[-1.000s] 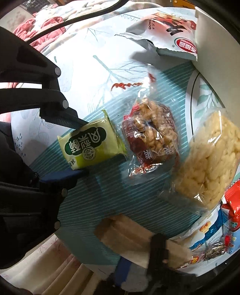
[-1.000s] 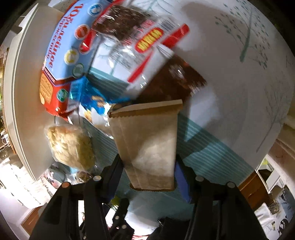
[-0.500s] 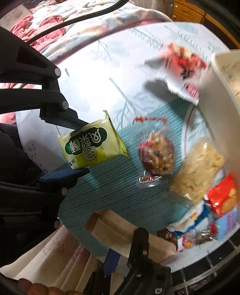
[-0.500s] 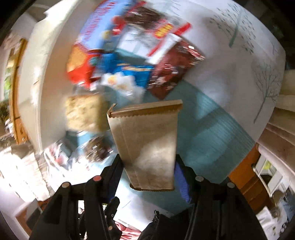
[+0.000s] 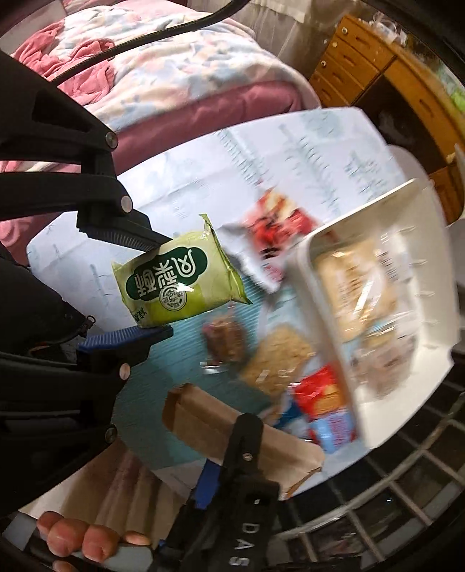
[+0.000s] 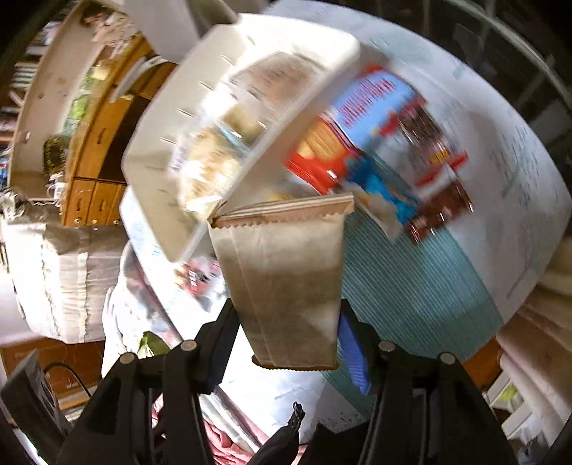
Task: Organize snacks
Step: 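Carry both packets into the tray and open both grippers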
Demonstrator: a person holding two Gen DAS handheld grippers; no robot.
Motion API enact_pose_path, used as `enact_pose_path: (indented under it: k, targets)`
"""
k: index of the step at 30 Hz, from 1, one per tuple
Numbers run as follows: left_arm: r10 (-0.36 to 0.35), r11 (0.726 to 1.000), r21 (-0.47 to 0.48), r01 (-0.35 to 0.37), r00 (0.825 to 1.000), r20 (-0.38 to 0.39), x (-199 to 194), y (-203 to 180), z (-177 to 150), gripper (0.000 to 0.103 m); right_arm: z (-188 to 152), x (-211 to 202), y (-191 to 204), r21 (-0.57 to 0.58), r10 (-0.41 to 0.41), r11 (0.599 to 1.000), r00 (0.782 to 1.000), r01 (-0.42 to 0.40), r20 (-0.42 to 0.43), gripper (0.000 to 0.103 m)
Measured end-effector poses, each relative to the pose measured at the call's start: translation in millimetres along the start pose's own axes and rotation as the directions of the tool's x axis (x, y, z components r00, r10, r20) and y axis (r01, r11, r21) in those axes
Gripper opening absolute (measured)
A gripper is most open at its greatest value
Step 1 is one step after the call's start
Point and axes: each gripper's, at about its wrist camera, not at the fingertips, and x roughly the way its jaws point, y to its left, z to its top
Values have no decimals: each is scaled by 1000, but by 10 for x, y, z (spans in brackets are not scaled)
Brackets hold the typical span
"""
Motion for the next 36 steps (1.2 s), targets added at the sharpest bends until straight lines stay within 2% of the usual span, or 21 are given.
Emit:
enact_pose_path:
  k: [3, 6, 12, 19, 27, 28, 30, 32, 33, 36]
  targets:
    - [5, 1000, -31, -3, 998, 55, -249, 51, 283, 39, 171, -80, 172, -48, 12, 999, 1000, -11, 21, 55]
    - [3, 998, -68, 4, 994, 106, -389, 76, 514, 40, 425, -74, 122, -109, 15, 994, 999, -10, 43, 55]
    - [-16, 989, -141, 41, 984, 179, -508, 137, 916, 40, 786, -175, 188, -224, 23, 975, 993, 4, 115, 55]
    - [-62, 970, -216, 112, 973, 224, -263, 169, 1256, 40, 1082, -193, -43, -285, 70, 958, 981, -16, 181, 55]
    - [-87, 946, -284, 159, 964, 251, -40, 151, 1458, 40, 1401, -43, -176, -283, 121, 957, 977, -68, 173, 56]
    - [-90, 943, -289, 161, 965, 245, -24, 147, 1467, 42, 1424, -22, -191, -279, 124, 958, 978, -74, 168, 56]
    - [-92, 939, -302, 167, 965, 245, -9, 145, 1471, 47, 1445, -1, -208, -269, 115, 961, 980, -69, 161, 63]
    - [-87, 931, -324, 166, 966, 244, -10, 165, 1456, 60, 1436, -12, -221, -258, 103, 964, 981, -58, 165, 73]
    - [-88, 926, -336, 169, 966, 245, -14, 181, 1441, 67, 1426, -23, -228, -253, 100, 966, 981, -55, 169, 73]
    - [-97, 917, -353, 184, 963, 250, -57, 236, 1373, 68, 1366, -75, -242, -241, 102, 969, 980, -59, 173, 73]
